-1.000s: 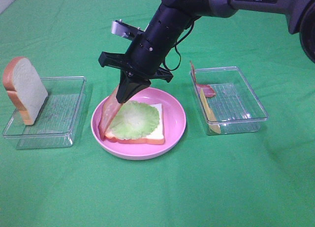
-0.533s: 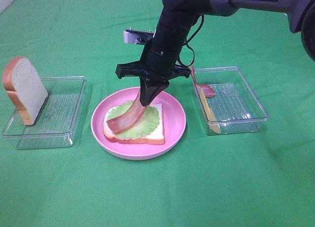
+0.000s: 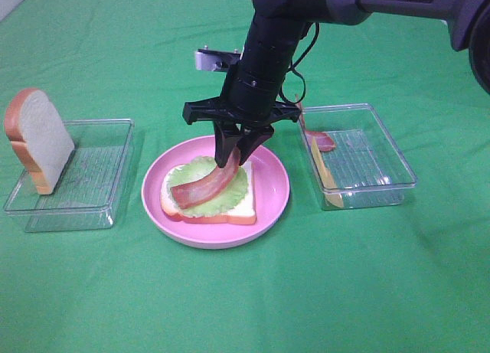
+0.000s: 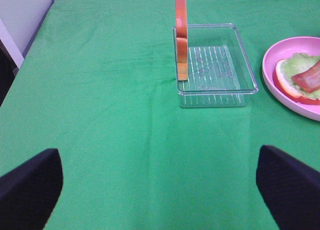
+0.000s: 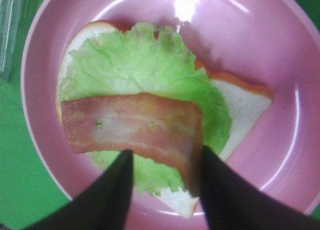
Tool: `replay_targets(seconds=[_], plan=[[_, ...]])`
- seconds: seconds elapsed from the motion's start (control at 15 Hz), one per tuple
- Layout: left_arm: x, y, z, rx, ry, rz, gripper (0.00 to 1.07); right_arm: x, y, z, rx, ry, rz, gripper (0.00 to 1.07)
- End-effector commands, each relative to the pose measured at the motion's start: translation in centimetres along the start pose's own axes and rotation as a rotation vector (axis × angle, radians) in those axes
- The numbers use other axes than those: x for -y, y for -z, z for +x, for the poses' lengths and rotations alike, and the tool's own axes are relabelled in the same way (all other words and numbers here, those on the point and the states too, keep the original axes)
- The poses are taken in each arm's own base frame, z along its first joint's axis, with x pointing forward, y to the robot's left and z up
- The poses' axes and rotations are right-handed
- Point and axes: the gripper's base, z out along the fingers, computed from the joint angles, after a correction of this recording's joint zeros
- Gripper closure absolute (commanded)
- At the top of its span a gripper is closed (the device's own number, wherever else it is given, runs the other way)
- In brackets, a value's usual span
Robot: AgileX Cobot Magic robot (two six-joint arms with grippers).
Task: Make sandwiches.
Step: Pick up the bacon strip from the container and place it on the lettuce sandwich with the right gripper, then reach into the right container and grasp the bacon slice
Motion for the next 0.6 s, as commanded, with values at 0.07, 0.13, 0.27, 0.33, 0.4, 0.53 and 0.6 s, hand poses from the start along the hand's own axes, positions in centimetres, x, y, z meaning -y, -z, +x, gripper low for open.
replay_targets(seconds=[0.07, 0.13, 0.27, 0.33, 0.4, 0.53, 0.6], plan=[[0.0, 0.1, 0.0, 0.025, -0.001, 0.006, 0.08, -0.6, 2.5, 0.3, 0.04, 0.026, -0.003, 0.09], [0.0, 0.1, 0.0, 0.025, -0.001, 0.006, 0.08, -0.8, 3.4, 0.4, 0.056, 0.027, -0.001, 0.08], [0.0, 0.1, 0.0, 0.025, -0.001, 0.006, 0.08, -1.1, 5.4, 0.7, 0.103, 0.032, 0.015, 0.08], [0.0, 0.1, 0.0, 0.025, -0.001, 0.006, 0.08, -1.0, 6.6, 0.8, 0.134, 0.014, 0.045, 0.08], [0.0, 0.1, 0.0, 0.025, -0.001, 0.006, 0.08, -0.6, 7.4, 0.9, 0.158, -0.014, 0.108, 0.08], [0.0, 0.1, 0.0, 0.025, -0.001, 0.006, 0.08, 0.5, 8.3, 0.7, 0.192, -0.064, 0.24, 0.09], [0.0, 0.1, 0.0, 0.025, -0.001, 0.006, 0.08, 1.0, 9.0, 0.5, 0.222, -0.1, 0.305, 0.08]])
